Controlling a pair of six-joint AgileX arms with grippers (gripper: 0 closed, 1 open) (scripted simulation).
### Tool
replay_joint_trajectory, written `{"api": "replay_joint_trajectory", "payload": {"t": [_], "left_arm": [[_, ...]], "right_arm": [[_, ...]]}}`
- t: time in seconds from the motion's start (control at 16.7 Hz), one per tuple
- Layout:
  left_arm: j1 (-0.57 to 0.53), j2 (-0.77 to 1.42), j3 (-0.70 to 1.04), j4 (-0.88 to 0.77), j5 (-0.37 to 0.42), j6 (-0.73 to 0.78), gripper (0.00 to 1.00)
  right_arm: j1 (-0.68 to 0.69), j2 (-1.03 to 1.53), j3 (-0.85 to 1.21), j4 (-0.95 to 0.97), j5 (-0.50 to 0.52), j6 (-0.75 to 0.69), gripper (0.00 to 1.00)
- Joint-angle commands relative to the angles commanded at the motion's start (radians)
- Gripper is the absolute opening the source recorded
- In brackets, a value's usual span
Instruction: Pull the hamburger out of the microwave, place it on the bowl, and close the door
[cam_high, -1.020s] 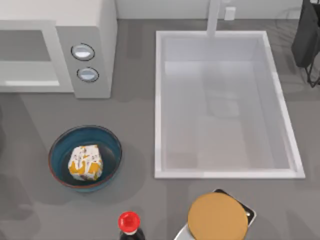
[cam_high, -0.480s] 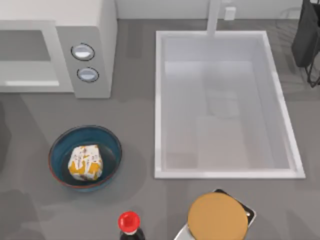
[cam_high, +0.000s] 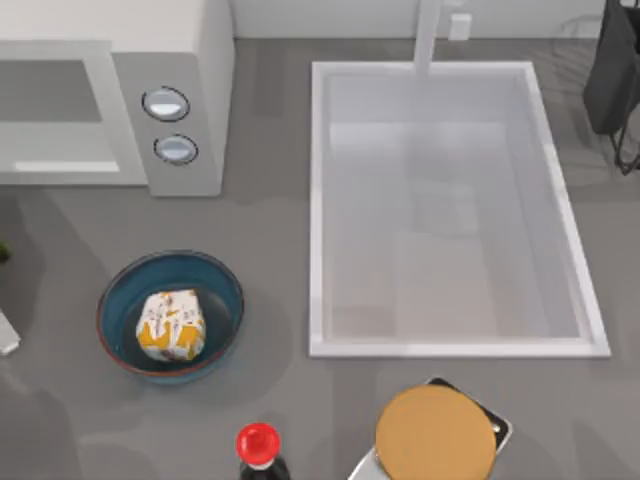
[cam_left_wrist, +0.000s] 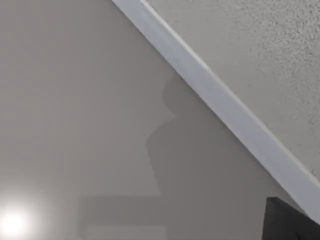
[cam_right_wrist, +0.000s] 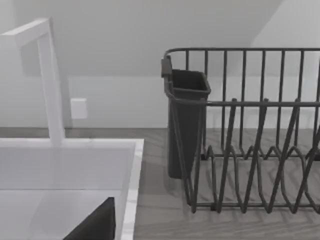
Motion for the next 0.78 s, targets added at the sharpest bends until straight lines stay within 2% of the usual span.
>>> {"api": "replay_joint_trajectory", "payload": {"t": [0.42,0.54,0.78], "left_arm": [[-0.307,-0.129,-0.081,0.002,-0.212,-0.226,0.0],[-0.35,-0.15,-0.094,0.002,-0.245,-0.261,0.0],[-0.352,-0.149,-0.09,0.002,-0.247,-0.265,0.0]], "right_arm": [[0.0,0.0,0.0,0.0,0.0,0.0,1.0],[0.0,0.0,0.0,0.0,0.0,0.0,1.0],[0.0,0.0,0.0,0.0,0.0,0.0,1.0]]}}
